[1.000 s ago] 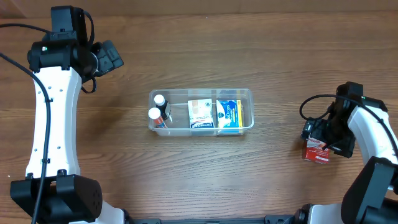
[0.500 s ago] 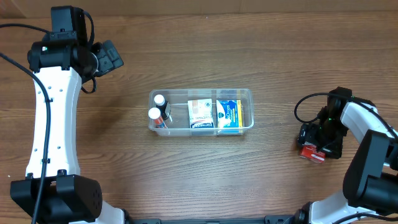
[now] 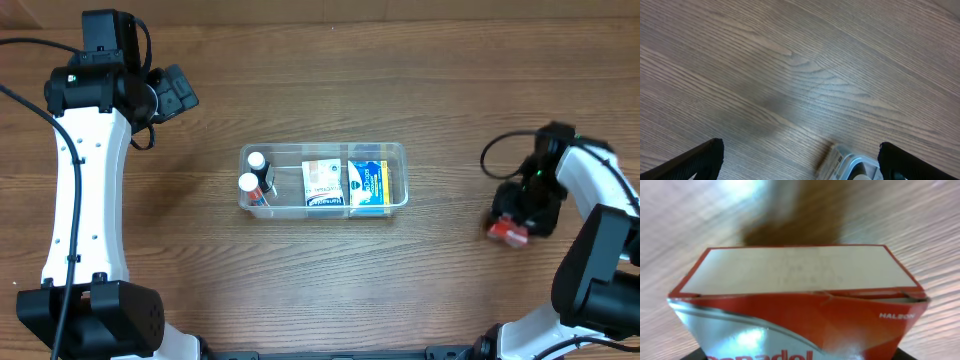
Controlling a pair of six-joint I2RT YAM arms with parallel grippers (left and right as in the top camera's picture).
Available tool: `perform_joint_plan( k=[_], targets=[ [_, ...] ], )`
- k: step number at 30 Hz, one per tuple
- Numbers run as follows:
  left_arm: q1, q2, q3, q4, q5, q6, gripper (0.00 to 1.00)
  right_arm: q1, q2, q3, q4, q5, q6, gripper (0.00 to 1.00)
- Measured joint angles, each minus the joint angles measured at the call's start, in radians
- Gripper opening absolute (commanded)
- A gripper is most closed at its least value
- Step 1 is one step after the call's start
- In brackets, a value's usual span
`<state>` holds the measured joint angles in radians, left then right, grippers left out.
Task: Pack container
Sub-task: 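Grasp the red-and-white packet with the right gripper, then insert the red packet upright into the container's right end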
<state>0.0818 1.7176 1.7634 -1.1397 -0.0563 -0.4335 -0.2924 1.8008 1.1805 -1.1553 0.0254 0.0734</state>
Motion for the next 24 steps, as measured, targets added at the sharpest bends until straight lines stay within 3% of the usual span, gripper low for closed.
perform_joint_plan(
  k=[4,7,9,14,19,24],
  targets=[
    [0.000,0.000,0.000,0.000,0.000,0.000,1.00,0.084,-0.029,0.252,-0.082,-0.045,0.031,0.64],
    [0.000,0.000,0.000,0.000,0.000,0.000,1.00,0.272,-0.107,0.443,-0.072,-0.069,0.048,0.59],
    [0.000,0.000,0.000,0.000,0.000,0.000,1.00,0.477,-0.163,0.522,-0.012,-0.088,0.053,0.58],
    [0.000,0.000,0.000,-0.005,0.000,0.000,1.00,0.714,-0.116,0.522,0.009,-0.087,0.123,0.53],
    [0.000,0.000,0.000,-0.014,0.000,0.000,1.00,0.725,0.014,0.393,0.039,-0.077,0.208,0.54],
    [0.000,0.000,0.000,-0.015,0.000,0.000,1.00,0.725,0.026,0.241,0.116,-0.077,0.222,0.55]
  ],
)
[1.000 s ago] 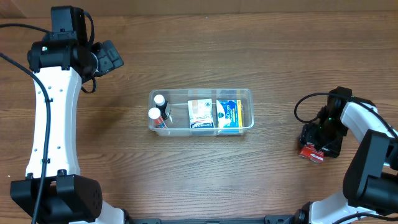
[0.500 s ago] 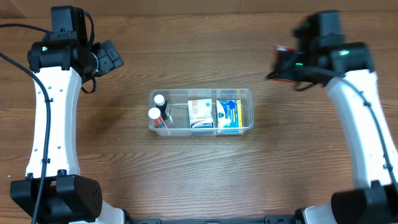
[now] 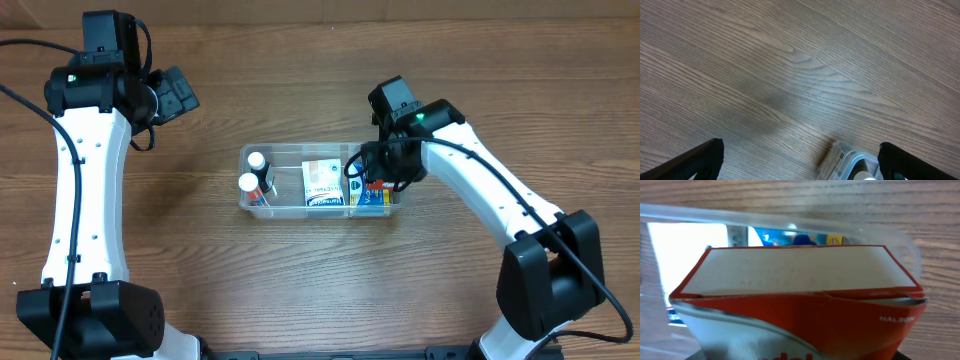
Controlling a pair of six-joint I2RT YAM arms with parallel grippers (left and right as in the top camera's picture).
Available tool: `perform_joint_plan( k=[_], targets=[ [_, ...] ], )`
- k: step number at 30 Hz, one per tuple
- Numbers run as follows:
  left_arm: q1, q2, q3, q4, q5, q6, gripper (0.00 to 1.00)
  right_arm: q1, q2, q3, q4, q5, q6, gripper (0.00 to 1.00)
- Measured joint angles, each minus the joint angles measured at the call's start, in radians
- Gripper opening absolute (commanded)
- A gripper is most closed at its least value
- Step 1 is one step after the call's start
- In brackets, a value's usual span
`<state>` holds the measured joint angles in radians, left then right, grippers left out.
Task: Pack container
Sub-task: 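Insert the red packet upright into the container's right end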
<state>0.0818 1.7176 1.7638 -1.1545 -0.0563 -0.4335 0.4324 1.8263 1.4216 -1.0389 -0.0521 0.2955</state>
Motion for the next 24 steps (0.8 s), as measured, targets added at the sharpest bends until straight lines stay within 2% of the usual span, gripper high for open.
perform_joint_plan(
  k=[1,2,4,5,13,14,17,20,24],
  targets=[
    [0.000,0.000,0.000,0.000,0.000,0.000,1.00,0.000,0.000,-0.016,0.006,-0.002,0.000,0.57],
    [0.000,0.000,0.000,0.000,0.000,0.000,1.00,0.001,0.000,-0.024,0.007,-0.004,0.001,0.66],
    [0.000,0.000,0.000,0.000,0.000,0.000,1.00,0.001,0.000,-0.024,0.016,-0.008,0.004,0.90],
    [0.000,0.000,0.000,0.000,0.000,0.000,1.00,0.002,0.000,-0.024,0.019,-0.012,0.007,0.94],
    [0.000,0.000,0.000,0.000,0.000,0.000,1.00,0.002,0.000,-0.016,0.102,0.010,0.014,0.96],
    [0.000,0.000,0.000,0.000,0.000,0.000,1.00,0.001,0.000,0.011,0.092,0.033,0.014,1.00],
    [0.000,0.000,0.000,-0.001,0.000,0.011,1.00,-0.018,-0.021,0.167,0.090,0.142,0.017,1.00],
    [0.000,0.000,0.000,0.003,0.000,0.035,1.00,-0.155,-0.132,0.266,0.123,0.195,0.018,1.00],
    [0.000,0.000,0.000,0.092,0.000,0.185,1.00,-0.362,-0.152,0.275,0.175,0.225,0.018,1.00]
  ],
)
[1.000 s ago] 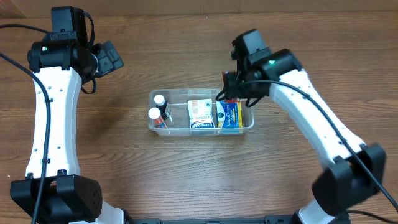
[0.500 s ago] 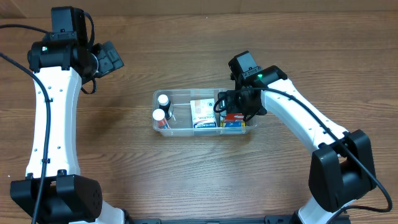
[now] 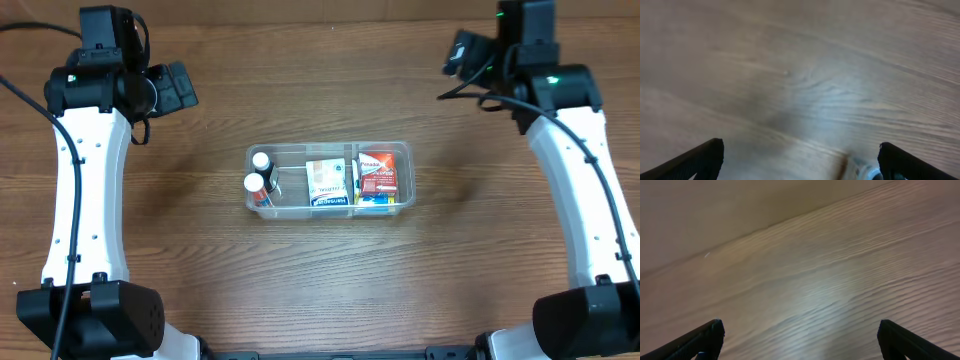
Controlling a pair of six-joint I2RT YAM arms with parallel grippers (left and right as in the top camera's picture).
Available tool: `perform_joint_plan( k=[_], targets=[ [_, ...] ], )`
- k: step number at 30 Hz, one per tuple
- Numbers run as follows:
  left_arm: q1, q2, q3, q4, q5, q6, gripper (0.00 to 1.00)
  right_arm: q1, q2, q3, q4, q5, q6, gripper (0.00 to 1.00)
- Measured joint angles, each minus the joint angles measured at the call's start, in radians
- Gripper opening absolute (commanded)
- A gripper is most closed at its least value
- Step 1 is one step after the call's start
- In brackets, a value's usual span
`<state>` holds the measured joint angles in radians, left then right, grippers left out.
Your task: Pack container
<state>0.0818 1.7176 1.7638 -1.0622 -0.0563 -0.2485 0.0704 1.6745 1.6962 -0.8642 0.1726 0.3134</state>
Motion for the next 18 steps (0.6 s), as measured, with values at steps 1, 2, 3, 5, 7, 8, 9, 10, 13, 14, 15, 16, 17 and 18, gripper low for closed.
perform_joint_plan(
  k=[1,2,3,5,7,8,9,10,13,14,15,16,17,18],
  targets=[
    [0.000,0.000,0.000,0.008,0.000,0.022,1.00,-0.025,0.000,0.000,0.002,-0.002,0.000,1.00],
    [0.000,0.000,0.000,0.016,0.000,0.042,1.00,-0.058,0.000,0.000,-0.003,-0.016,0.000,1.00],
    [0.000,0.000,0.000,0.015,0.000,0.050,1.00,-0.087,0.000,0.000,-0.014,-0.029,0.000,1.00],
    [0.000,0.000,0.000,-0.023,0.000,0.069,1.00,-0.150,0.000,0.000,-0.063,-0.070,0.000,1.00],
    [-0.002,0.000,0.000,-0.063,0.001,0.074,1.00,-0.161,-0.016,-0.018,-0.068,-0.080,-0.001,1.00],
    [-0.005,-0.001,-0.001,-0.067,0.002,0.077,1.00,-0.158,-0.045,-0.051,-0.055,-0.082,-0.001,1.00],
    [-0.014,-0.005,-0.003,-0.056,0.003,0.090,1.00,-0.153,-0.106,-0.112,-0.044,-0.084,-0.001,1.00],
    [-0.030,-0.019,-0.015,-0.039,0.005,0.100,1.00,-0.152,-0.180,-0.183,0.005,-0.087,-0.002,1.00],
    [-0.103,-0.181,-0.207,0.093,0.011,0.126,1.00,-0.151,-0.461,-0.482,0.115,-0.088,-0.003,1.00],
    [-0.117,-0.245,-0.281,0.141,0.016,0.129,1.00,-0.149,-0.534,-0.561,0.128,-0.088,-0.003,1.00],
    [-0.122,-0.318,-0.363,0.189,0.022,0.132,1.00,-0.148,-0.599,-0.631,0.126,-0.088,-0.003,1.00],
    [-0.121,-0.418,-0.468,0.221,0.024,0.137,1.00,-0.140,-0.691,-0.731,0.126,-0.087,-0.003,1.00],
    [-0.121,-0.503,-0.541,0.260,0.026,0.139,1.00,-0.123,-0.781,-0.813,0.108,-0.087,-0.002,1.00],
    [-0.121,-0.564,-0.594,0.285,0.027,0.141,1.00,-0.099,-0.875,-0.880,0.077,-0.089,-0.003,1.00]
  ],
)
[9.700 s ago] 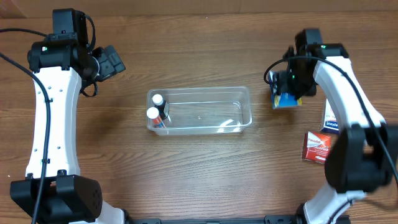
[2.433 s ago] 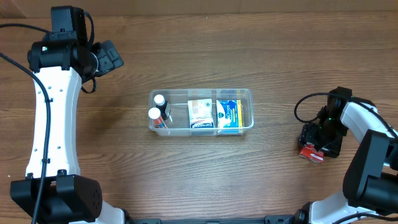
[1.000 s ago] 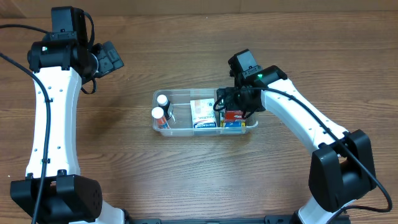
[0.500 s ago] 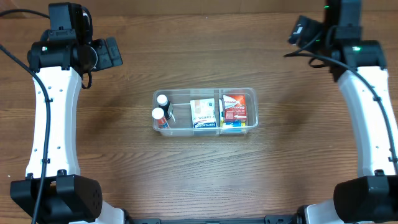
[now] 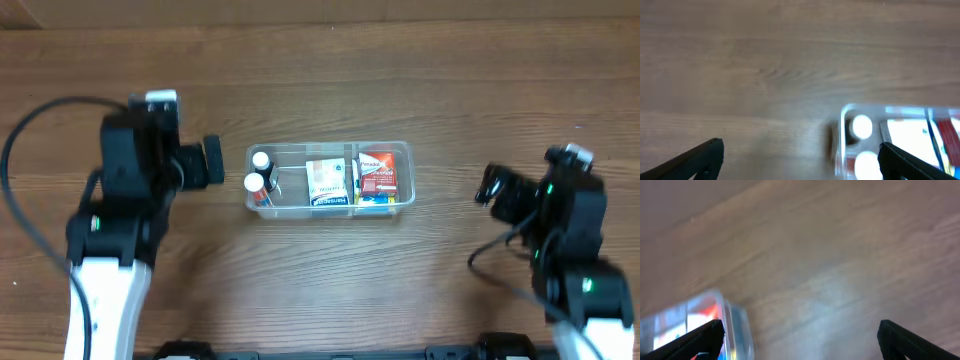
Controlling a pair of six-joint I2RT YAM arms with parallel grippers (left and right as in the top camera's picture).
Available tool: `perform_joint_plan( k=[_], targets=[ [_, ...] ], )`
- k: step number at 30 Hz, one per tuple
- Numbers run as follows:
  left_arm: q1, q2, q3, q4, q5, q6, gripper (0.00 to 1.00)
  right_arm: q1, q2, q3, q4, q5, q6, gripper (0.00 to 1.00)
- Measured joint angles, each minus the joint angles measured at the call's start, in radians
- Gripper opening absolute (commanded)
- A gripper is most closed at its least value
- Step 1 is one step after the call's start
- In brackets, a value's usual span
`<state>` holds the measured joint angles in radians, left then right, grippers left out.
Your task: Pack container
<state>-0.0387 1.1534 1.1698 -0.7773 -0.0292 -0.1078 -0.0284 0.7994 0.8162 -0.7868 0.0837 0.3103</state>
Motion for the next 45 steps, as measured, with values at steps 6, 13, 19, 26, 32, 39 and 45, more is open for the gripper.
perform_joint_plan(
  k=[6,13,19,26,32,39,45],
  targets=[
    [0.000,-0.187,-0.158,-0.028,-0.036,0.004,1.00,0.024,-0.148,-0.027,-0.113,-0.001,0.000,1.00],
    [0.000,-0.151,-0.159,-0.037,-0.039,0.004,1.00,0.024,-0.140,-0.027,-0.123,-0.002,0.000,1.00],
    [0.000,-0.109,-0.160,-0.038,-0.043,0.004,1.00,0.026,-0.175,-0.037,-0.171,-0.002,-0.010,1.00],
    [0.000,-0.037,-0.163,-0.038,-0.043,0.004,1.00,0.029,-0.558,-0.392,0.259,-0.084,-0.240,1.00],
    [0.000,0.014,-0.164,-0.037,-0.043,0.004,1.00,0.029,-0.782,-0.702,0.629,-0.106,-0.266,1.00],
    [0.000,0.065,-0.164,-0.037,-0.043,0.004,1.00,0.029,-0.785,-0.798,0.697,-0.106,-0.299,1.00],
    [0.000,0.078,-0.164,-0.038,-0.043,0.004,1.00,0.029,-0.785,-0.798,0.697,-0.106,-0.309,1.00]
  ],
)
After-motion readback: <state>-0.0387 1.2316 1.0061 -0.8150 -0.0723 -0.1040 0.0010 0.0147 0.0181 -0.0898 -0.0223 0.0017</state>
